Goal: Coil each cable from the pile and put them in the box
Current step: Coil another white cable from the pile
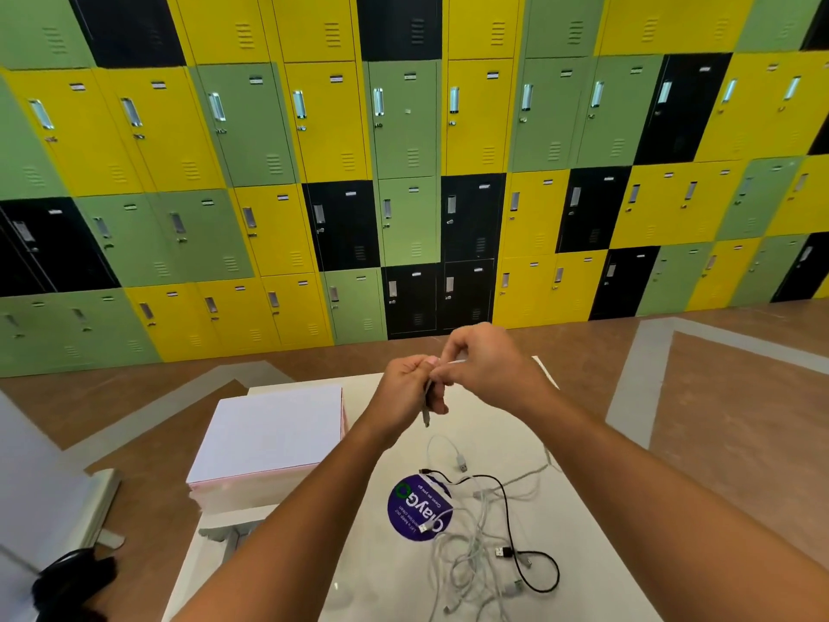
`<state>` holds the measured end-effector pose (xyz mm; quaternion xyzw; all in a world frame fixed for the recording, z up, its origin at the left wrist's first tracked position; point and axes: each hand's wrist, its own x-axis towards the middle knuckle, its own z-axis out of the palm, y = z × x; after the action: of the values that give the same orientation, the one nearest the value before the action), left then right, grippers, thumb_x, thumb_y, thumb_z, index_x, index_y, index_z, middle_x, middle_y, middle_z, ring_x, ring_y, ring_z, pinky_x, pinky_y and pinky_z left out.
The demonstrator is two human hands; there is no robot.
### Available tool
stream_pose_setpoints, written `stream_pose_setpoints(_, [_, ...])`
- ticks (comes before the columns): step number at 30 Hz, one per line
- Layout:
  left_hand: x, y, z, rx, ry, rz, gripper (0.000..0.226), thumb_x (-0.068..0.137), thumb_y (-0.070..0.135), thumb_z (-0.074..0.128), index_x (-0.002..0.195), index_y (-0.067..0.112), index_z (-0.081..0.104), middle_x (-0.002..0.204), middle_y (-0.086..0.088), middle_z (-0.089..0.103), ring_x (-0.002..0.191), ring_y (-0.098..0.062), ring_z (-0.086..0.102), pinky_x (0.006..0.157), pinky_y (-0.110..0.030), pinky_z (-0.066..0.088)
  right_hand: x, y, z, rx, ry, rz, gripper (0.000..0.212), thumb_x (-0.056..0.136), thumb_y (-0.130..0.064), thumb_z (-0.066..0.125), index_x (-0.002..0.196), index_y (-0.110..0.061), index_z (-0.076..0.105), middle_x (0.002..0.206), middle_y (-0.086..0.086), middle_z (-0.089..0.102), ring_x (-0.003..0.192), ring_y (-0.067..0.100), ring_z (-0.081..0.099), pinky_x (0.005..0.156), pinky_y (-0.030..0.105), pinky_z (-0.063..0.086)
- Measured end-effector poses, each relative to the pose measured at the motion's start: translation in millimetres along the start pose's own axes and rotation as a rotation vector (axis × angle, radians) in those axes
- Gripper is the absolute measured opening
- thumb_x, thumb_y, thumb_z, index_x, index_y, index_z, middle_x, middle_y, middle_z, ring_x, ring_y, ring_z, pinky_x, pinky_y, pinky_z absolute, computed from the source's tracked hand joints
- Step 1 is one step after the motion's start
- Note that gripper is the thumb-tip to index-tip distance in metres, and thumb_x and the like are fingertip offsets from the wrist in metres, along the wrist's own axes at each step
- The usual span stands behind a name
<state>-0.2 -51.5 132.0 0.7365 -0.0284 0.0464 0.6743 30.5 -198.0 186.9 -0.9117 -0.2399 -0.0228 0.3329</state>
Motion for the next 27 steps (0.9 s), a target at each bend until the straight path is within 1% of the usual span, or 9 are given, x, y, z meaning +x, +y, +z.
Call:
stream_pose_setpoints(3, [-10,4,1,-0.226,-0.127,-0.118,0.040,0.106,0.013,0.032,0.079,0.003,0.060,0.059,-0.005,0.041,0.050,-0.015,0.036,0.054,-0.030,0.043,3,8,-6,0.099,0.000,0.011,0.019,0.079,-0.034,0.083,0.072,-0.024,0.068,0.077,-0.007,0.069,0.079,0.009,0.063,0.069,0.034,0.055])
stream_pose_setpoints(5, [-14,7,5,-0.362,-0.173,-0.184,0.040,0.106,0.016,0.031,0.076,0.006,0.057,0.058,-0.001,0.034,0.048,-0.012,0.028,0.049,-0.025,0.036,2,15,-7,0.236,-0.027,0.011,0.015,0.079,-0.030,0.083,0.075,-0.021,0.072,0.071,0.001,0.068,0.066,0.010,0.056,0.062,0.034,0.049])
stream_pose_setpoints(7, [-15,8,6,-0.428,-0.191,-0.222,0.040,0.104,0.017,0.034,0.072,0.010,0.056,0.056,0.002,0.028,0.045,-0.009,0.024,0.045,-0.023,0.031,-2,20,-5,0.328,-0.066,0.010,0.011,0.083,-0.030,0.080,0.079,-0.021,0.075,0.067,0.007,0.065,0.061,0.012,0.049,0.058,0.033,0.042])
stream_pose_setpoints(9, [-15,7,5,-0.421,-0.189,-0.230,0.042,0.104,0.016,0.034,0.068,0.012,0.056,0.056,0.003,0.024,0.045,-0.008,0.021,0.043,-0.022,0.028,-6,21,-1,0.335,-0.093,0.007,0.015,0.086,-0.032,0.077,0.078,-0.020,0.075,0.070,0.009,0.067,0.060,0.014,0.048,0.056,0.033,0.040])
stream_pose_setpoints(14, [-15,8,4,-0.473,-0.250,-0.241,0.044,0.105,0.022,0.034,0.072,0.009,0.059,0.057,0.002,0.025,0.046,-0.009,0.023,0.047,-0.024,0.032,-3,18,-6,0.233,-0.080,-0.040,0.026,0.090,-0.032,0.073,0.067,-0.021,0.066,0.054,-0.014,0.053,0.051,0.000,0.045,0.053,0.021,0.036])
stream_pose_setpoints(19, [-15,10,4,-0.489,-0.297,-0.257,0.044,0.103,0.028,0.035,0.078,0.005,0.063,0.061,0.001,0.029,0.048,-0.009,0.027,0.051,-0.025,0.035,-1,25,-6,0.326,-0.069,-0.018,0.026,0.088,-0.033,0.075,0.068,-0.018,0.067,0.056,-0.009,0.052,0.052,0.004,0.043,0.055,0.029,0.038])
stream_pose_setpoints(22, [-16,8,1,-0.514,-0.310,-0.251,0.038,0.101,0.023,0.034,0.082,0.004,0.063,0.063,0.001,0.032,0.049,-0.009,0.029,0.053,-0.026,0.036,-2,24,-3,0.387,-0.078,0.010,0.025,0.090,-0.031,0.073,0.074,-0.012,0.069,0.056,-0.003,0.050,0.050,0.006,0.040,0.052,0.027,0.035])
stream_pose_setpoints(24, [-16,7,1,-0.463,-0.314,-0.227,0.037,0.104,0.020,0.034,0.085,0.005,0.062,0.062,0.002,0.032,0.050,-0.008,0.028,0.053,-0.025,0.036,-3,25,-4,0.430,-0.100,0.041,0.027,0.091,-0.031,0.072,0.076,-0.009,0.068,0.053,-0.005,0.047,0.047,0.006,0.038,0.047,0.023,0.033])
stream_pose_setpoints(27, [-17,8,3,-0.393,-0.312,-0.201,0.039,0.108,0.020,0.034,0.086,0.006,0.063,0.060,0.003,0.032,0.050,-0.008,0.027,0.052,-0.023,0.036,-4,29,-4,0.474,-0.138,0.098,0.026,0.091,-0.033,0.071,0.075,-0.012,0.067,0.052,-0.005,0.048,0.046,0.008,0.038,0.044,0.023,0.032])
